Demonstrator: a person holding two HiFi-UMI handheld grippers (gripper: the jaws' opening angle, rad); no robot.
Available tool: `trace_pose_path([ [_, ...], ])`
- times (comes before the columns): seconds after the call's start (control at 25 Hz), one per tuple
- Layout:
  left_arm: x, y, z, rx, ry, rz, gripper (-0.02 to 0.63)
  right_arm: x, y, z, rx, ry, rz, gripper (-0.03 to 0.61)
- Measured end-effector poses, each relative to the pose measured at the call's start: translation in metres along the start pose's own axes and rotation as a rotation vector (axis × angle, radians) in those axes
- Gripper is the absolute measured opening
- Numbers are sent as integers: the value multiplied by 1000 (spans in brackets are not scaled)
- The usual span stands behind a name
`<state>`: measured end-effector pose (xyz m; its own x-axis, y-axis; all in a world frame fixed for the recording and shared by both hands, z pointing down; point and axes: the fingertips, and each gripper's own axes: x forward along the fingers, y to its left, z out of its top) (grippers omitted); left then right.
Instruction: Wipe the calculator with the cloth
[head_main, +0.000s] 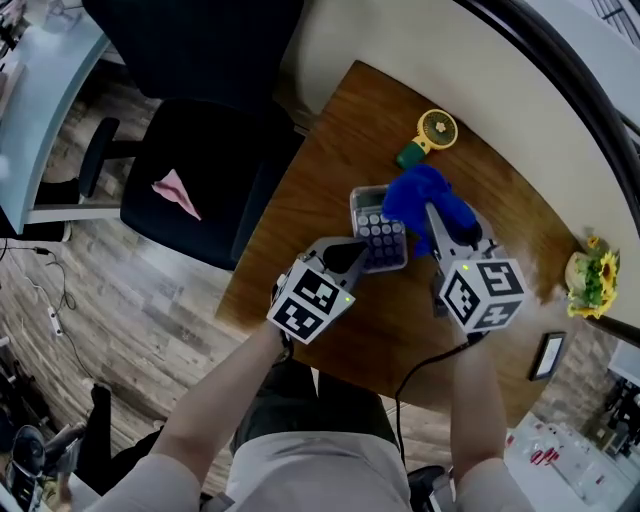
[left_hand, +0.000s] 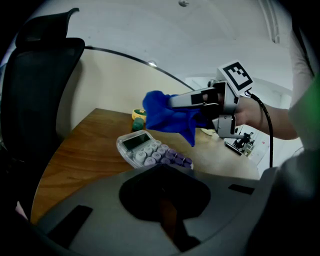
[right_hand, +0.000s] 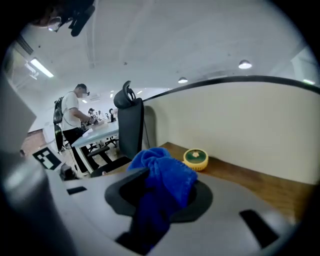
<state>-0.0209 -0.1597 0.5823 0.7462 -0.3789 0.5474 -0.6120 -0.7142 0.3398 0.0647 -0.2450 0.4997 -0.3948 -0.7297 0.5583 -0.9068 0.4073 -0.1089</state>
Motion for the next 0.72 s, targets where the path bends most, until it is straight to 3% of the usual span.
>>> trace_pose_path([
  [0.28,0,1,1,23,-10,16,1,58,29,-34,-39,131,0,118],
  [0.48,-3,1,1,21,-12,21,1,40,26,-52,-12,139,-14,118],
  [0.72,-2,1,-1,-3,-2,9,2,5,38,-81,-64,199,24,118],
])
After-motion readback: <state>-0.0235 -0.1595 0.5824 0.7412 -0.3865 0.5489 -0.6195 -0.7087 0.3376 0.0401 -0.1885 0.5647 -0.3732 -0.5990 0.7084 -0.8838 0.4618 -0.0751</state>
